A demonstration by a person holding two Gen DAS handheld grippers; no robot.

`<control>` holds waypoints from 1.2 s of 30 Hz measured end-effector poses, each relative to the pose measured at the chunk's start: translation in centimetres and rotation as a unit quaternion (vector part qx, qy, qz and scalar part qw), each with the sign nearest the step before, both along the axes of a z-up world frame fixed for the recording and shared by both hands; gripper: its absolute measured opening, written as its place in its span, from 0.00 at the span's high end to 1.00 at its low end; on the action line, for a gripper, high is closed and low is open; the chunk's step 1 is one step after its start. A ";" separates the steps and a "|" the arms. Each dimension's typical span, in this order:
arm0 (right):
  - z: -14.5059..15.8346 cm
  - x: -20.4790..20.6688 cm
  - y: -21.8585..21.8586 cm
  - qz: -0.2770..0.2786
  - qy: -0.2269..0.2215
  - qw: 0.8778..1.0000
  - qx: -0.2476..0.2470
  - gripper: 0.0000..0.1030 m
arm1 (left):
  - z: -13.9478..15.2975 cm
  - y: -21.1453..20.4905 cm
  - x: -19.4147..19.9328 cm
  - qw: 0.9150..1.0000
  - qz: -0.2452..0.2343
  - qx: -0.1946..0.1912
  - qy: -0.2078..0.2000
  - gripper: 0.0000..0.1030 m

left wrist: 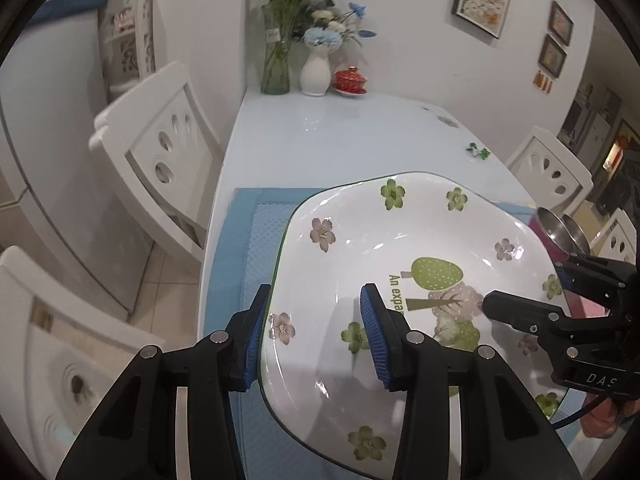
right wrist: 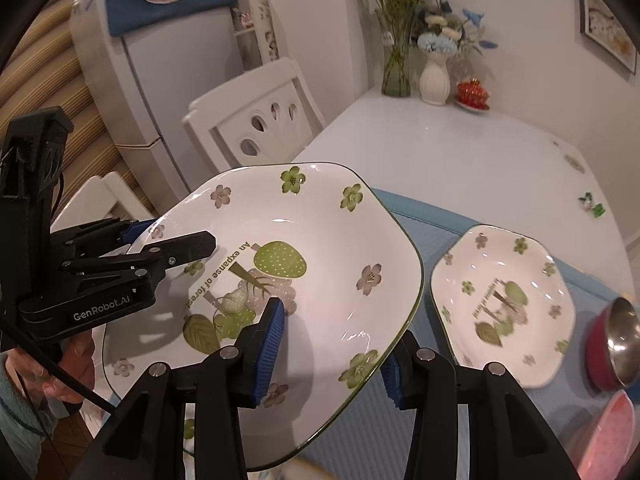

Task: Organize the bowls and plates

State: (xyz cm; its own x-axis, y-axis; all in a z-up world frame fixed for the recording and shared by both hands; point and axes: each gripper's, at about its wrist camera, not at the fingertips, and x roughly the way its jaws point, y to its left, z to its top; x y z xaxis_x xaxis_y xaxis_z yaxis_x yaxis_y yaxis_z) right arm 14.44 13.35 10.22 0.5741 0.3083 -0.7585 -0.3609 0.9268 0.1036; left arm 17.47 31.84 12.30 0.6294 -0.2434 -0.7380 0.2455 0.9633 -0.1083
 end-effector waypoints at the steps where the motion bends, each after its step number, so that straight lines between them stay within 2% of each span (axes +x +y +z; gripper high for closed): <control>1: 0.3 -0.8 -0.2 -0.001 0.000 1.000 0.001 0.59 | 0.4 -0.1 -0.9 1.000 -0.003 -0.001 -0.001 0.61; 10: 0.9 -9.9 -2.0 -0.012 0.019 1.000 0.004 0.59 | 1.0 -1.9 -8.3 1.000 -0.024 0.000 0.010 0.61; 20: -2.2 -18.9 -3.8 -0.001 0.060 0.998 -0.021 0.59 | -1.3 -3.8 -15.9 0.998 -0.042 0.010 0.049 0.61; 25: -4.6 -21.2 -5.0 -0.003 0.086 0.996 -0.027 0.59 | -2.7 -4.9 -18.2 0.996 -0.054 0.010 0.068 0.61; 30: -7.1 -22.3 -6.3 -0.007 0.108 0.994 -0.024 0.59 | -4.9 -6.2 -19.5 0.993 -0.078 0.035 0.085 0.61; 36: -8.0 -23.3 -6.9 -0.006 0.122 0.992 -0.038 0.60 | -6.5 -6.9 -20.3 0.990 -0.082 0.040 0.111 0.61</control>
State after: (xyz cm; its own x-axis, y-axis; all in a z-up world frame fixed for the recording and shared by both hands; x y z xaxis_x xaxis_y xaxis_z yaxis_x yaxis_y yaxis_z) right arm -8.86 6.42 2.25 0.3740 0.2400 -0.8958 -0.3227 0.9393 0.1170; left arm -2.85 24.95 5.79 0.4072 -0.2638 -0.8744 0.3780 0.9202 -0.1016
